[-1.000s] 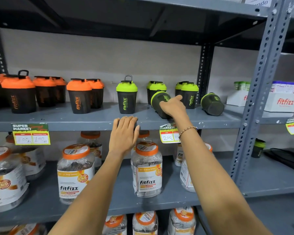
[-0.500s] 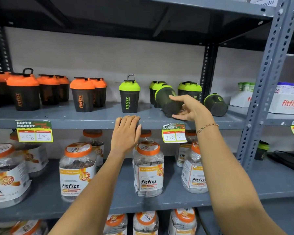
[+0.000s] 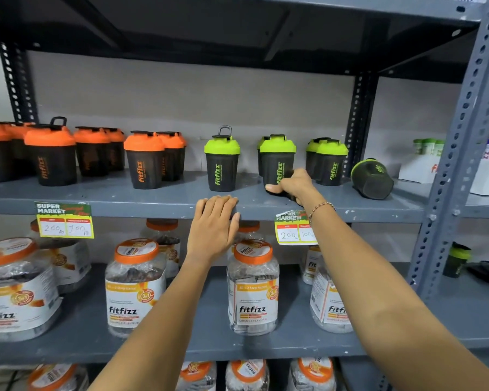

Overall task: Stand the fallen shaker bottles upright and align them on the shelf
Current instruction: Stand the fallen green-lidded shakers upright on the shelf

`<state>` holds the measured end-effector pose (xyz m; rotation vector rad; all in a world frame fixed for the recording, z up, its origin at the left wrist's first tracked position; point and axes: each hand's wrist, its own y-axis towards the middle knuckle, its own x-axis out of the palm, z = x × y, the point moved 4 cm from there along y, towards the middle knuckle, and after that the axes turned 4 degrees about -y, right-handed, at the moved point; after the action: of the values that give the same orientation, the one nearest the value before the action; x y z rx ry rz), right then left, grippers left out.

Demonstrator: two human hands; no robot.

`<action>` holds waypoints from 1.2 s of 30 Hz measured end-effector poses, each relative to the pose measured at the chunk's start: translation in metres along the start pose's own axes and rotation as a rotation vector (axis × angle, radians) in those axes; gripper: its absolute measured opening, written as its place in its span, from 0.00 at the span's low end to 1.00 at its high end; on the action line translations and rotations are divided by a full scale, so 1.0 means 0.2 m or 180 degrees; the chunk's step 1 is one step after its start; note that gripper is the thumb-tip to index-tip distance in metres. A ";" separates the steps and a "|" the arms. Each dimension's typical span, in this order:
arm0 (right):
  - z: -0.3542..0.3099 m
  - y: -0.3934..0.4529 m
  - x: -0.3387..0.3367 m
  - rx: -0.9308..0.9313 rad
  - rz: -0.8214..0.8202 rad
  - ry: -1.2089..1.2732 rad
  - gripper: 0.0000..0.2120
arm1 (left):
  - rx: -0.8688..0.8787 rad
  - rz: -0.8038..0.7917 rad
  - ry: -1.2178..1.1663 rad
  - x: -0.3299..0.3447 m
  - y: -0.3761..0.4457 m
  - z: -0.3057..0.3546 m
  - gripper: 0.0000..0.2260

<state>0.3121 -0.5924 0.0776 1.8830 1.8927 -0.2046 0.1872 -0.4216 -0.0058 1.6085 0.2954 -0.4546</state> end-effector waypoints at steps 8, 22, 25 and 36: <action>0.00 0.07 0.02 0.0099 0.0083 -0.0529 0.26 | -0.0020 0.0051 0.0043 0.01 -0.01 0.01 0.17; 0.05 0.01 -0.03 -0.0161 0.0007 -0.0197 0.22 | -0.0463 -0.0173 -0.0131 -0.02 0.00 0.06 0.17; 0.08 -0.04 -0.12 -0.0299 0.0437 -0.0050 0.23 | -0.0673 -0.0197 -0.0253 -0.04 0.00 0.08 0.19; 0.15 -0.16 -0.75 -0.0450 0.2213 -0.0021 0.12 | -0.0317 -0.0514 -0.0671 0.08 0.12 0.52 0.24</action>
<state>0.2814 -0.7432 0.1074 2.2930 1.1111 0.1440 0.2004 -0.5285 0.0034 1.4318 0.2845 -0.7173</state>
